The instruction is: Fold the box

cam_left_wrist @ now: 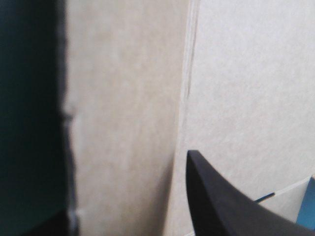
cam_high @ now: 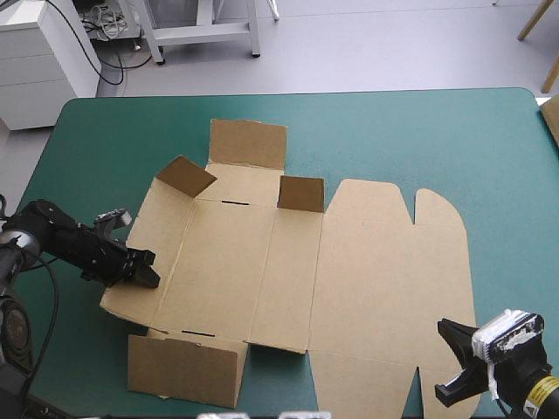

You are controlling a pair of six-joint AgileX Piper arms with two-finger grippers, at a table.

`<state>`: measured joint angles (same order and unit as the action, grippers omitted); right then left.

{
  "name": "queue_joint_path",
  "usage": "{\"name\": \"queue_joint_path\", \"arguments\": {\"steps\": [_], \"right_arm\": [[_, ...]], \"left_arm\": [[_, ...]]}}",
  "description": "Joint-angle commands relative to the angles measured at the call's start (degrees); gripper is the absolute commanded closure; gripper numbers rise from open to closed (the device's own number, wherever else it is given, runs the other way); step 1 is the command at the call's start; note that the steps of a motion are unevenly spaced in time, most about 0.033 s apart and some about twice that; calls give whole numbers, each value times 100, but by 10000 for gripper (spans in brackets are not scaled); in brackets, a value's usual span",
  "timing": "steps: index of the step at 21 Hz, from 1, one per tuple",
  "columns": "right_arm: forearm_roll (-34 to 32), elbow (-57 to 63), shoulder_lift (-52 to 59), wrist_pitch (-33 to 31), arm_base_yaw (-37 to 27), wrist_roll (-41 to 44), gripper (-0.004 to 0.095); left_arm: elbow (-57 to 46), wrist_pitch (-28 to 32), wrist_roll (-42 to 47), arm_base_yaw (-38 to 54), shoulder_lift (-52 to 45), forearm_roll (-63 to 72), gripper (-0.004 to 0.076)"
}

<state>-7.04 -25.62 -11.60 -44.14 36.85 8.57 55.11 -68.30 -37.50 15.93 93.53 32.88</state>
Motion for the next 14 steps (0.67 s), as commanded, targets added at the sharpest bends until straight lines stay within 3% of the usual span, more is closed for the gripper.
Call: {"name": "queue_joint_path", "arguments": {"steps": [1,4,9,14], "right_arm": [[-41,-141,-63,413,-30,-37,929],[-41,-141,-63,413,-30,-37,929],[-41,-141,-63,413,-30,-37,929],[-41,-141,-63,413,-30,-37,929]], "left_arm": [[90,-519,-99,-207,-213,-91,607],[90,-519,-188,-206,-223,-221,731],[525,-519,-568,-226,-223,-127,731],[2202,-135,-582,-373,-213,-1212,731]]}}
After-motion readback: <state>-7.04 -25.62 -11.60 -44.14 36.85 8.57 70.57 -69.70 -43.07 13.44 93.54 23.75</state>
